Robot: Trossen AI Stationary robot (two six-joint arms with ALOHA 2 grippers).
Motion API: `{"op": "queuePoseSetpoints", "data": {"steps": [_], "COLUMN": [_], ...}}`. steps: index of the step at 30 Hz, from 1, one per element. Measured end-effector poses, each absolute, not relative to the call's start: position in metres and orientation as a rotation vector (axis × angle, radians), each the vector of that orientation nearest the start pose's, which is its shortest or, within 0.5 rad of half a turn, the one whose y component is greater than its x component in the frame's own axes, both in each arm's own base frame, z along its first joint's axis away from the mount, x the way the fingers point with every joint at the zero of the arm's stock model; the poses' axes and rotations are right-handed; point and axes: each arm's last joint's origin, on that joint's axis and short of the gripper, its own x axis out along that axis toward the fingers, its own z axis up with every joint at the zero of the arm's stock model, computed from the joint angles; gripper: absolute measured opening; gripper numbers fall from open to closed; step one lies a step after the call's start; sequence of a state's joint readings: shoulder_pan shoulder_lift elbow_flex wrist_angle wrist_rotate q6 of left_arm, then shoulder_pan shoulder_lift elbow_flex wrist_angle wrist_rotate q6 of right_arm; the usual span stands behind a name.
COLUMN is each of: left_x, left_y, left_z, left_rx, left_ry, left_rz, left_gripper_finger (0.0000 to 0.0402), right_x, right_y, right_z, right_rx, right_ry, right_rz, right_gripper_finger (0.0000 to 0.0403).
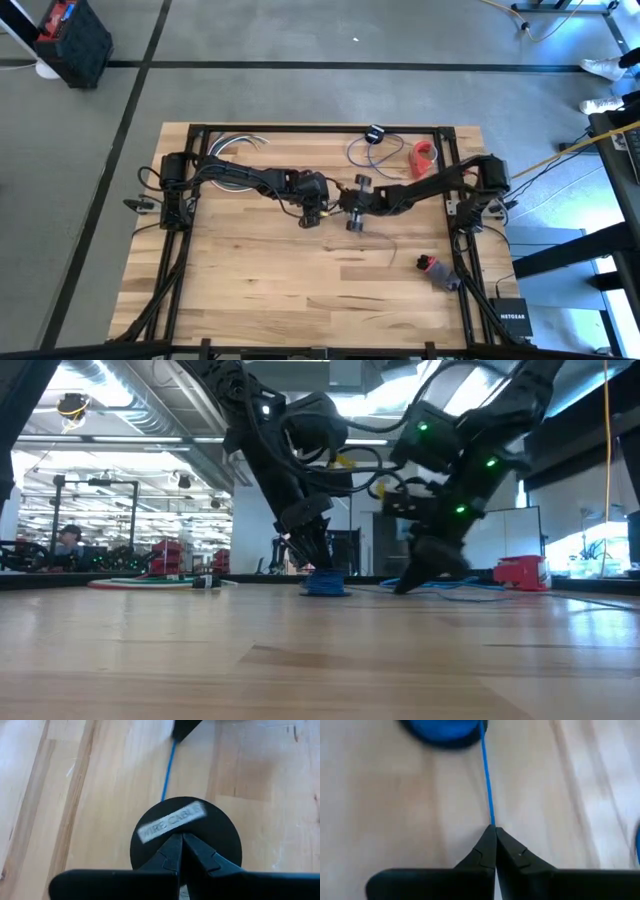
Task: Coil cords
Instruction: Uncoil the blue wire from the spool
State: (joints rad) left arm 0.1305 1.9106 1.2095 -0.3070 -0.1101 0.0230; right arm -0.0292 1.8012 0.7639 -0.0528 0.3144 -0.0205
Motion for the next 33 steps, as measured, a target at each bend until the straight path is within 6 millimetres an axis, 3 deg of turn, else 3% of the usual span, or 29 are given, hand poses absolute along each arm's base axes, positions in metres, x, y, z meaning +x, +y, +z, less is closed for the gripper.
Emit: {"op": "queuePoseSetpoints", "data": {"steps": [8, 21, 27, 33], "left_x": [0.38, 0.377, 0.376, 0.376], "left_y": [0.053, 0.047, 0.044, 0.044], "left_z": [0.158, 0.164, 0.17, 0.17], "left_rx": [0.013, 0.021, 0.024, 0.024], "left_ry": [1.03, 1.046, 1.026, 1.024], "left_rz": [0.201, 0.193, 0.195, 0.19], "left_gripper_finger": [0.0004, 0.0004, 0.0004, 0.0004], "right_x": [0.272, 0.215, 0.227, 0.262], "right_y": [0.019, 0.062, 0.063, 0.055], "right_z": [0.109, 0.137, 0.147, 0.151], "right_rx": [-0.201, -0.207, -0.218, -0.286], "right_ry": [1.264, 1.549, 1.324, 1.009], "right_rz": [-0.266, -0.112, -0.23, -0.21], "right_gripper_finger": [0.0002, 0.0001, 0.003, 0.0101]}}
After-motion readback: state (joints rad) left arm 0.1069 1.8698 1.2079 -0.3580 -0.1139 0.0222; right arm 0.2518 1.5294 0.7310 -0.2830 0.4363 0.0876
